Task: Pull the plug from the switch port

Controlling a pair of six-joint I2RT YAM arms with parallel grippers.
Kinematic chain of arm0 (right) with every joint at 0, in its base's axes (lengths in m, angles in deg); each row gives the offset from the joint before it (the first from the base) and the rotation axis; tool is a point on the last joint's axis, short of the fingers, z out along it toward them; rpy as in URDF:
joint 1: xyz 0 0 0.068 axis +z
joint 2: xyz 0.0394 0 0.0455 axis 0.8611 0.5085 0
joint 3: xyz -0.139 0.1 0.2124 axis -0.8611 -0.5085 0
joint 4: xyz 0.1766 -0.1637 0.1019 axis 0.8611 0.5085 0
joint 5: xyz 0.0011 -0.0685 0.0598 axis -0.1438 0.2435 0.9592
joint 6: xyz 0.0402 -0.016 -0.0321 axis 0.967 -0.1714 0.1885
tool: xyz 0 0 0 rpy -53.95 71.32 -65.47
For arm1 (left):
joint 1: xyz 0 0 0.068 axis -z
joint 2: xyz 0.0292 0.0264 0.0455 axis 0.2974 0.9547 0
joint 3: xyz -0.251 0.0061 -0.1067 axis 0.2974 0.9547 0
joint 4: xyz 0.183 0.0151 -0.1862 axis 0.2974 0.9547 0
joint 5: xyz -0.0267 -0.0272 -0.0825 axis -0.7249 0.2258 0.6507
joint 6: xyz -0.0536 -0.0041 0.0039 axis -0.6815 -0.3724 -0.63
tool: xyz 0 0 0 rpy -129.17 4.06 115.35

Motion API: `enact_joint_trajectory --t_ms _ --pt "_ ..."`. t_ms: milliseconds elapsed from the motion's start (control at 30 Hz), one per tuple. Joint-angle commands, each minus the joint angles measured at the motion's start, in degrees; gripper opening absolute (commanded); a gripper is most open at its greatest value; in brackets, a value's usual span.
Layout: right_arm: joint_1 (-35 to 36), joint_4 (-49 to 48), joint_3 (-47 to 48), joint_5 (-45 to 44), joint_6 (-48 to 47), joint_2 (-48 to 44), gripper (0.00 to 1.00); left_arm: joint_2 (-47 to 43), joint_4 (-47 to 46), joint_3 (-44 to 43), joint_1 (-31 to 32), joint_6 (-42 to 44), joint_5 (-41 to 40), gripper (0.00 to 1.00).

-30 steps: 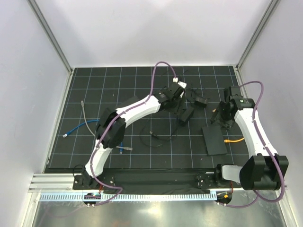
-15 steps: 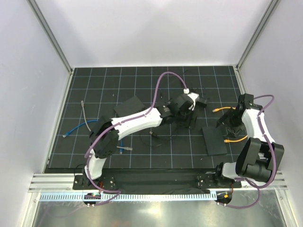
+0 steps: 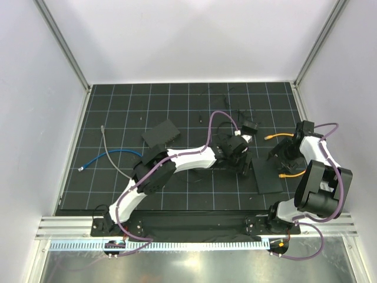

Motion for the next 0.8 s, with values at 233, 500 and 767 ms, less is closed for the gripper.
enact_joint_trajectory --t_ms 233,500,767 --pt "-0.3 -7.5 -3.9 6.4 2.2 2.3 0.71 1.4 -5.4 -1.1 0.4 -1.5 1.8 0.52" --pt "0.4 -11.5 -6.3 13.4 4.8 2.8 0.69 3.4 -5.4 -3.1 0.4 -1.9 1.5 0.52" --pt "5.4 -15.1 -3.7 16.7 5.5 6.9 0.66 0.7 -4.2 -1.1 0.1 -1.0 -2.1 0.52"
